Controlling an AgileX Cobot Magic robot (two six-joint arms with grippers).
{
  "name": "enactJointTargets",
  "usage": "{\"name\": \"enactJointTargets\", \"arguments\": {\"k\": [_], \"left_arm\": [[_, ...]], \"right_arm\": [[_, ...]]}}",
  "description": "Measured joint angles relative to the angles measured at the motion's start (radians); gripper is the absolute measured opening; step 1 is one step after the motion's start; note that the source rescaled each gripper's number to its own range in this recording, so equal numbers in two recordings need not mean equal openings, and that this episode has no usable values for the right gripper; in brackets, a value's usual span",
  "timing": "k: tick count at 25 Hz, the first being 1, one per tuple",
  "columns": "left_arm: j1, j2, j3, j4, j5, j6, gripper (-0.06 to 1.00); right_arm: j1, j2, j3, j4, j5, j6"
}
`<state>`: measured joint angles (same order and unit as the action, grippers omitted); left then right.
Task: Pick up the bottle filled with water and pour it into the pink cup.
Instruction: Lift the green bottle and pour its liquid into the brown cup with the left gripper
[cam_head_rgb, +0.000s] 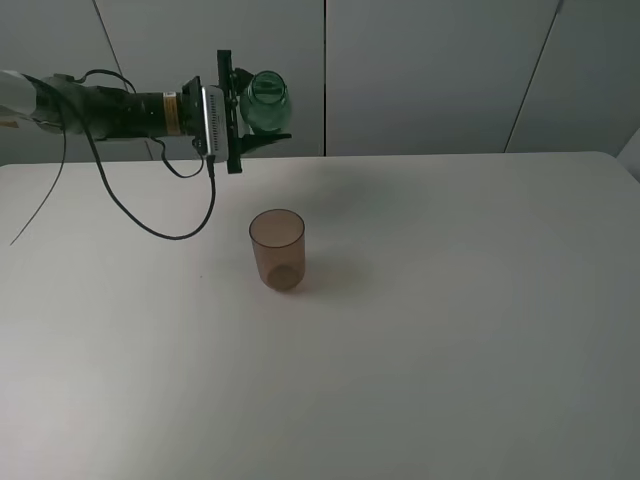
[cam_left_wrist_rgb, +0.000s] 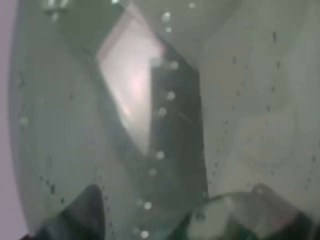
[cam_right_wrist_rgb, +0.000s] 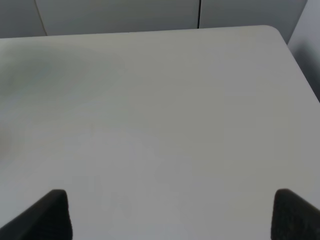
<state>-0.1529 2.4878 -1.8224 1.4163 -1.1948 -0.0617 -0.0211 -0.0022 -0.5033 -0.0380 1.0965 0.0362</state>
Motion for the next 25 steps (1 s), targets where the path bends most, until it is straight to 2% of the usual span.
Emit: {"name": "enactJointTargets", "arguments": {"k": [8, 16, 25], "left_arm": [[-0.007, 0.000, -0.002, -0.028, 0.002, 0.136, 0.00], [-0.030, 0.033, -0.002, -0.034, 0.002, 0.346, 0.00], [-0.035, 0.080, -0.002, -0.032, 0.008, 0.480, 0.00]], "right_arm": [[0.000, 0.000, 0.000, 0.000, 0.000, 0.000], [0.000, 0.000, 0.000, 0.000, 0.000, 0.000], [0.000, 0.000, 0.000, 0.000, 0.000, 0.000]]}}
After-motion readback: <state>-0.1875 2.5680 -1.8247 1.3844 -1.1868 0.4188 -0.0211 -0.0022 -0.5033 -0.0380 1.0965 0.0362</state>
